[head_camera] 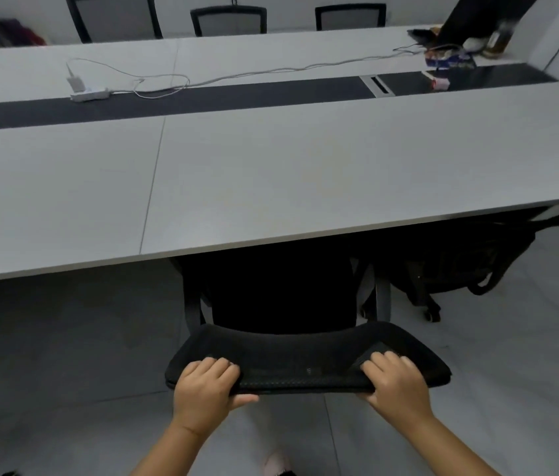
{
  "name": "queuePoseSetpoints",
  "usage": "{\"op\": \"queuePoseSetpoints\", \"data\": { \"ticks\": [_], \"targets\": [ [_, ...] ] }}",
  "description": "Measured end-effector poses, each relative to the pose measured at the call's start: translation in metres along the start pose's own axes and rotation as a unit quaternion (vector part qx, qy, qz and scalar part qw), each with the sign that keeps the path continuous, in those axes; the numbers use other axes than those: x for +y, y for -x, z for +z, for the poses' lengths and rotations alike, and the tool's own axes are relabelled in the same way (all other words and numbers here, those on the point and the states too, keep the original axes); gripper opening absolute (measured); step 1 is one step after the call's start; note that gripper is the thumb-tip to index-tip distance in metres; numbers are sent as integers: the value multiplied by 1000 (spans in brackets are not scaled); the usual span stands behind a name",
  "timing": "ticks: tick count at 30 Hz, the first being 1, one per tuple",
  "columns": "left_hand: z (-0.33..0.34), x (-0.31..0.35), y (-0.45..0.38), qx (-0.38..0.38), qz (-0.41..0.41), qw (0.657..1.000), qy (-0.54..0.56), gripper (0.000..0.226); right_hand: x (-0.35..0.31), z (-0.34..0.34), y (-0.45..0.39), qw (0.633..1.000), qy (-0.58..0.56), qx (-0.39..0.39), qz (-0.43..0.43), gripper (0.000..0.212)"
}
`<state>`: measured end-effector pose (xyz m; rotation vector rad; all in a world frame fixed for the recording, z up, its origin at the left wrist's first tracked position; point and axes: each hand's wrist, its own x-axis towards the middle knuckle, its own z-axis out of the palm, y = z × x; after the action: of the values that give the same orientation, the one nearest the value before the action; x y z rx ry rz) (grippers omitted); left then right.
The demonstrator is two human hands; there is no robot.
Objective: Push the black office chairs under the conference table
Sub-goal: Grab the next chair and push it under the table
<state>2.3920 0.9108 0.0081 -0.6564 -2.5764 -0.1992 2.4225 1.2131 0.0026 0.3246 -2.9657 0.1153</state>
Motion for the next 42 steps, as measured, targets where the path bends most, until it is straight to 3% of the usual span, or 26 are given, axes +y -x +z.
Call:
{"op": "queuePoseSetpoints", "data": {
  "ticks": [4,7,11,16,33,39,42],
  "targets": [
    [14,-25,-23,4,-11,1000,-4,67,-5,6,-41,1000,5,18,0,37],
    [21,-35,-44,0,-26,999,-19,70,-2,1,-73,998,17,60,-15,8],
    [33,-44,-70,-6,-45,999,-29,68,9,1,-107,998,9,56,-10,26],
    [51,-56,-104,-17,-53,998,-42,55,29,10,-148,998,4,63,-9,22],
    [76,-49,-148,21,-39,996,-82,55,71,8,-200,993,10,106,-48,20],
    [67,-36,-146,-11,-79,995,-57,69,77,7,-193,1000,-8,17,-17,15],
    [51,-33,-146,-39,-102,994,-28,71,74,2,-189,998,-23,-57,2,41]
  ]
}}
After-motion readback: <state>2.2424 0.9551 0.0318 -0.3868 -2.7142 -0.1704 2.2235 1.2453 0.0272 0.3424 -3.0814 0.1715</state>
